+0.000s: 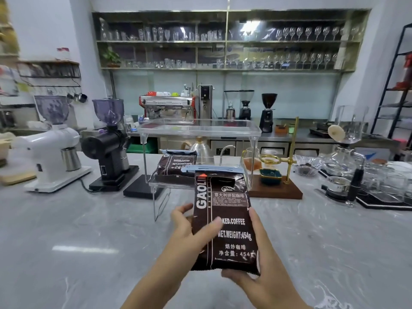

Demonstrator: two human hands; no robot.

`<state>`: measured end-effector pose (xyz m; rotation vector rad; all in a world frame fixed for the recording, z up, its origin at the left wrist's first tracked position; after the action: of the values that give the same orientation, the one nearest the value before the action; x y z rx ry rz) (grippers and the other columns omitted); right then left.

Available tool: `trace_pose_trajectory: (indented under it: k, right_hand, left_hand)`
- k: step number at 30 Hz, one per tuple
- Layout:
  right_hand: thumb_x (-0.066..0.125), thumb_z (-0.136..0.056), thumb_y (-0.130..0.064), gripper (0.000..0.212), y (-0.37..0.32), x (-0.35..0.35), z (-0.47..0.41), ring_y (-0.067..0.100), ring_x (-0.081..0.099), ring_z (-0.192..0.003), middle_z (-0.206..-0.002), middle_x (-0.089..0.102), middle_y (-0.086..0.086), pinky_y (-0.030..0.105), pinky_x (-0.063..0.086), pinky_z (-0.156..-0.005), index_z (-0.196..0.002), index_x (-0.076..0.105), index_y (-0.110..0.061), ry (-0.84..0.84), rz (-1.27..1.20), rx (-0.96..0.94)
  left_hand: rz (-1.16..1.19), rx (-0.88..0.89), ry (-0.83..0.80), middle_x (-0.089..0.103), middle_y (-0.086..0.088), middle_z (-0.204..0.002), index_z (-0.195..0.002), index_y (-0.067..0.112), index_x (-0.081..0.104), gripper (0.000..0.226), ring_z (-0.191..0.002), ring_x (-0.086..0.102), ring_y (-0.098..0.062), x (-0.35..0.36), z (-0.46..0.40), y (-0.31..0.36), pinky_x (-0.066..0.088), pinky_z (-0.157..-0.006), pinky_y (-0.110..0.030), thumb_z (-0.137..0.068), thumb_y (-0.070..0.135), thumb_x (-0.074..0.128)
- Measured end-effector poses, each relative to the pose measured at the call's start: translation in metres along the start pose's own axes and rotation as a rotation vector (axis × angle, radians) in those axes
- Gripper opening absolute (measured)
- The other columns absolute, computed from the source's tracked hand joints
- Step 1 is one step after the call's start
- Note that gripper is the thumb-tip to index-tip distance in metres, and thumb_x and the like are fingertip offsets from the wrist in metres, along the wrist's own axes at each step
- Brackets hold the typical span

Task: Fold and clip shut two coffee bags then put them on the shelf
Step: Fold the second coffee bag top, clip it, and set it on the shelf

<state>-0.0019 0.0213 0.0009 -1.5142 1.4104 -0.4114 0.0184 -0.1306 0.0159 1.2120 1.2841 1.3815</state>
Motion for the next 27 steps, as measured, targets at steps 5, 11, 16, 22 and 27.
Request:
trace_pose_trajectory:
  k: [5, 11, 16, 22, 27]
  right_hand:
    - [0.080, -0.063, -0.057, 0.103, -0.004, -0.011, -0.020, -0.008, 0.053, -0.121, -0.134, 0.043, -0.042, 0.013, 0.050, -0.091, -0.141, 0.013, -0.061, 0.058, -0.015, 0.001]
    - [0.078, -0.077, -0.034, 0.097, -0.007, -0.015, -0.047, 0.000, 0.051, -0.127, -0.145, 0.044, -0.023, 0.023, 0.049, -0.100, -0.147, 0.012, -0.049, 0.032, 0.032, 0.016]
    - [0.071, -0.084, -0.035, 0.090, -0.010, -0.014, -0.071, -0.008, 0.046, -0.128, -0.144, 0.040, -0.031, 0.027, 0.044, -0.106, -0.145, 0.008, -0.053, -0.001, 0.041, 0.053]
    - [0.067, -0.089, -0.026, 0.093, -0.004, -0.019, -0.097, -0.002, 0.031, -0.141, -0.155, 0.028, -0.019, 0.035, 0.034, -0.116, -0.151, -0.001, -0.043, 0.009, 0.108, 0.067]
    - [0.068, -0.088, -0.010, 0.086, -0.004, -0.024, -0.120, -0.012, 0.040, -0.130, -0.130, 0.036, -0.051, 0.024, 0.039, -0.110, -0.130, 0.014, -0.063, 0.059, 0.097, 0.060]
  left_hand:
    - [-0.158, 0.143, -0.272, 0.071, 0.002, -0.121, -0.134, 0.031, 0.038, 0.083, -0.104, 0.073, -0.011, 0.010, 0.003, 0.026, 0.059, -0.078, -0.020, -0.070, 0.002, 0.083]
    - [-0.567, 0.380, -0.160, 0.046, 0.025, -0.140, -0.136, 0.058, 0.035, 0.089, -0.136, 0.042, -0.003, -0.002, -0.018, 0.052, 0.036, -0.116, -0.041, -0.067, 0.038, 0.087]
    - [-0.647, 0.497, -0.067, 0.057, 0.036, -0.119, -0.119, 0.056, 0.049, 0.063, -0.115, 0.050, 0.012, -0.002, -0.036, 0.066, 0.037, -0.092, -0.004, -0.077, 0.023, 0.082]
    - [-0.663, 0.519, -0.002, 0.071, 0.023, -0.109, -0.117, 0.041, 0.058, 0.056, -0.104, 0.062, 0.007, -0.005, -0.060, 0.072, 0.047, -0.085, -0.009, -0.077, 0.008, 0.077]
    - [-0.862, 0.486, 0.168, 0.061, 0.022, -0.117, -0.128, 0.048, 0.047, 0.058, -0.119, 0.051, -0.006, -0.013, -0.088, 0.072, 0.032, -0.105, -0.036, -0.077, 0.037, 0.072]
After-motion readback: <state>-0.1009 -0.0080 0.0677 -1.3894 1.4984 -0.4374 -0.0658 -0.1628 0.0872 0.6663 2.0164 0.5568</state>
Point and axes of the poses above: each hand's wrist, its own z-axis away from the middle knuckle, its own x-axis out of the palm, y = z × x, the point moved 8 cm from there along -z, towards the middle knuckle
